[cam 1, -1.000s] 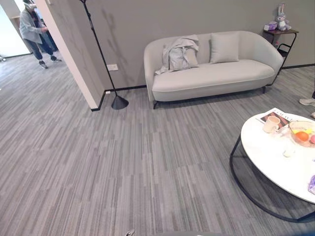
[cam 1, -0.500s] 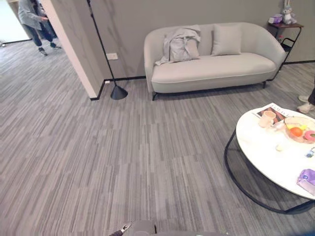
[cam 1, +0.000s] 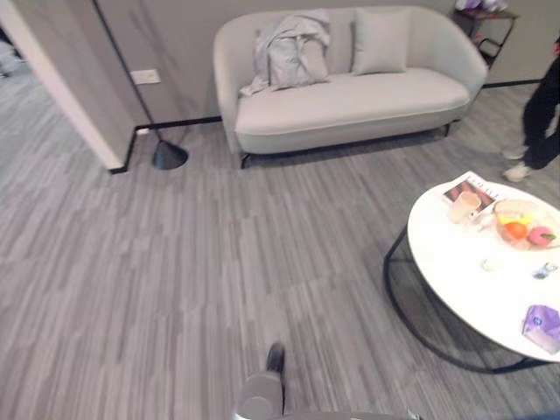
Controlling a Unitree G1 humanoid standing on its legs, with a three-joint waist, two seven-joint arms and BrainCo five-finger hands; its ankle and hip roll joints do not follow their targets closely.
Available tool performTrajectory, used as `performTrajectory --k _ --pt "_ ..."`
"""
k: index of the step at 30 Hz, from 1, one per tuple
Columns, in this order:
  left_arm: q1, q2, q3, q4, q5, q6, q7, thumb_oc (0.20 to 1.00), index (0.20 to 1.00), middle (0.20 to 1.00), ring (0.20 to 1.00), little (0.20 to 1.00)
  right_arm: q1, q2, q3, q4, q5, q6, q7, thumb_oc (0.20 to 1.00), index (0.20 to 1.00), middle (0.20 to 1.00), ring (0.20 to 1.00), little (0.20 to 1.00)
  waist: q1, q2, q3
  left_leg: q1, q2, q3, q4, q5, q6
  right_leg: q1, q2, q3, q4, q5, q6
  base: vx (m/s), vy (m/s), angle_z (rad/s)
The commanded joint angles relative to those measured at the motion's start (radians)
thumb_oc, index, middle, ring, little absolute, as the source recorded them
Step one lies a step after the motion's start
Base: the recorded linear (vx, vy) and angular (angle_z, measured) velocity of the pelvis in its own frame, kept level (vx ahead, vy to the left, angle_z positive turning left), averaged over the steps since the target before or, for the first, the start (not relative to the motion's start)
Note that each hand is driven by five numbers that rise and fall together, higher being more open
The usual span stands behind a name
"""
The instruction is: Hang the clothes on the sofa on the clothes rack.
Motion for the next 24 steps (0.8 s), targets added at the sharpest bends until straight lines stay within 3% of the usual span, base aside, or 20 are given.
performTrajectory --k 1,2,3,5,6,7,8,10,13,16,19,20,21,22,23,24 --pt "-0.024 0.001 -0.072 -0.053 0.002 -0.036 0.029 1.000 1.000 1.000 1.000 1.000 -0.076 -0.035 0.004 -0.112 -0.046 -0.014 -0.010 1.000 1.000 1.000 1.000 1.000 0.043 0.063 -0.019 -0.115 -0.012 0.032 0.017 0.057 0.042 -0.005 -0.086 -0.096 0.286 0.502 0.116 0.60 0.377 -0.51" --pt "-0.049 0.009 -0.100 -0.070 0.021 -0.038 0.039 1.000 1.000 1.000 1.000 1.000 -0.097 -0.023 0.032 -0.161 -0.068 -0.022 -0.022 1.000 1.000 1.000 1.000 1.000 0.003 0.111 0.002 -0.015 -0.013 0.019 -0.007 0.015 0.076 -0.123 -0.112 -0.143 0.449 0.474 0.080 0.61 0.344 -0.25" --pt "-0.054 0.011 -0.106 -0.076 0.025 -0.039 0.039 1.000 1.000 1.000 1.000 1.000 -0.098 -0.017 0.046 -0.180 -0.070 -0.027 -0.021 1.000 1.000 1.000 1.000 1.000 -0.019 0.129 0.009 0.033 -0.016 0.008 -0.023 0.003 0.079 -0.171 -0.106 -0.155 0.466 0.414 0.061 0.62 0.277 0.33" --pt "-0.056 0.019 -0.116 -0.078 0.042 -0.044 0.037 1.000 1.000 1.000 1.000 1.000 -0.094 -0.012 0.064 -0.208 -0.069 -0.035 -0.018 1.000 1.000 1.000 1.000 1.000 -0.055 0.147 0.022 0.118 -0.023 -0.014 -0.048 -0.026 0.075 -0.248 -0.091 -0.188 0.399 0.305 0.036 0.48 0.052 0.52" --pt "-0.058 0.024 -0.117 -0.079 0.049 -0.050 0.041 1.000 1.000 1.000 1.000 1.000 -0.094 -0.016 0.064 -0.215 -0.064 -0.039 -0.021 1.000 1.000 1.000 1.000 1.000 -0.068 0.155 0.027 0.148 -0.016 -0.025 -0.060 -0.039 0.067 -0.271 -0.084 -0.214 0.309 0.278 0.024 0.67 -0.107 0.27" --pt "-0.057 0.027 -0.120 -0.071 0.070 -0.052 0.045 1.000 1.000 1.000 1.000 1.000 -0.092 -0.020 0.054 -0.219 -0.047 -0.043 -0.027 1.000 1.000 1.000 1.000 1.000 -0.086 0.148 0.033 0.207 -0.022 -0.042 -0.074 -0.074 0.047 -0.318 -0.099 -0.234 0.084 0.279 0.028 0.62 -0.162 0.11" --pt "-0.056 0.026 -0.118 -0.066 0.080 -0.053 0.047 1.000 1.000 1.000 1.000 1.000 -0.091 -0.019 0.050 -0.217 -0.042 -0.039 -0.027 1.000 1.000 1.000 1.000 1.000 -0.095 0.144 0.034 0.224 -0.022 -0.056 -0.079 -0.085 0.039 -0.314 -0.098 -0.227 -0.024 0.301 0.035 0.66 -0.200 0.21" --pt "-0.064 0.015 -0.109 -0.045 0.114 -0.066 0.052 1.000 1.000 1.000 1.000 1.000 -0.090 -0.022 0.022 -0.181 -0.031 -0.029 -0.029 1.000 1.000 1.000 1.000 1.000 -0.117 0.136 0.038 0.318 -0.014 -0.102 -0.113 -0.133 0.014 -0.346 -0.093 -0.157 -0.318 0.409 0.089 0.63 -0.153 0.66" --pt "-0.064 0.003 -0.104 -0.036 0.114 -0.069 0.047 1.000 1.000 1.000 1.000 1.000 -0.086 -0.022 0.004 -0.166 -0.034 -0.023 -0.024 1.000 1.000 1.000 1.000 1.000 -0.127 0.142 0.031 0.382 0.009 -0.120 -0.136 -0.168 0.001 -0.391 -0.094 -0.133 -0.366 0.436 0.112 0.55 -0.111 0.75" --pt "-0.048 -0.013 -0.088 -0.011 0.115 -0.064 0.038 1.000 1.000 1.000 1.000 1.000 -0.053 -0.028 -0.016 -0.131 -0.045 -0.015 -0.014 1.000 1.000 1.000 1.000 1.000 -0.139 0.107 -0.002 0.454 0.044 -0.176 -0.121 -0.231 -0.014 -0.355 -0.095 -0.114 -0.343 0.489 0.105 0.70 -0.238 0.72" --pt "-0.035 -0.018 -0.067 -0.006 0.095 -0.063 0.042 1.000 1.000 1.000 1.000 1.000 -0.046 -0.039 -0.008 -0.113 -0.068 -0.010 -0.017 1.000 1.000 1.000 1.000 1.000 -0.138 0.112 -0.021 0.469 0.096 -0.190 -0.081 -0.205 -0.037 -0.357 -0.065 -0.113 -0.285 0.471 0.091 0.38 -0.181 0.48" --pt "-0.030 -0.026 -0.055 -0.006 0.069 -0.064 0.044 1.000 1.000 1.000 1.000 1.000 -0.046 -0.042 0.012 -0.118 -0.079 -0.014 -0.018 1.000 1.000 1.000 1.000 1.000 -0.127 0.114 -0.029 0.418 0.125 -0.203 0.035 -0.116 -0.065 -0.327 -0.044 -0.133 -0.266 0.446 0.067 0.54 -0.325 0.08" --pt "-0.031 -0.027 -0.053 -0.011 0.053 -0.066 0.048 1.000 1.000 1.000 1.000 1.000 -0.043 -0.044 0.024 -0.132 -0.079 -0.021 -0.018 1.000 1.000 1.000 1.000 1.000 -0.123 0.109 -0.029 0.383 0.137 -0.207 0.127 -0.060 -0.082 -0.295 -0.032 -0.154 -0.266 0.426 0.049 0.55 -0.354 0.18" --pt "-0.034 -0.027 -0.051 -0.024 0.032 -0.067 0.049 1.000 1.000 1.000 1.000 1.000 -0.044 -0.050 0.033 -0.150 -0.084 -0.026 -0.023 1.000 1.000 1.000 1.000 1.000 -0.117 0.094 -0.028 0.340 0.143 -0.204 0.237 -0.010 -0.092 -0.260 -0.025 -0.169 -0.271 0.404 0.029 0.30 -0.210 0.39" --pt "-0.034 -0.026 -0.051 -0.024 0.032 -0.067 0.049 1.000 1.000 1.000 1.000 1.000 -0.044 -0.049 0.033 -0.150 -0.084 -0.026 -0.023 1.000 1.000 1.000 1.000 1.000 -0.119 0.090 -0.030 0.336 0.139 -0.207 0.237 -0.007 -0.091 -0.262 -0.030 -0.170 -0.272 0.406 0.030 0.40 -0.325 0.53" --pt "-0.038 -0.019 -0.049 -0.050 0.019 -0.065 0.055 1.000 1.000 1.000 1.000 1.000 -0.044 -0.060 0.052 -0.185 -0.097 -0.042 -0.040 1.000 1.000 1.000 1.000 1.000 -0.096 0.064 -0.013 0.238 0.150 -0.194 0.458 0.075 -0.094 -0.193 -0.010 -0.194 -0.286 0.359 -0.015 0.49 -0.484 0.47"
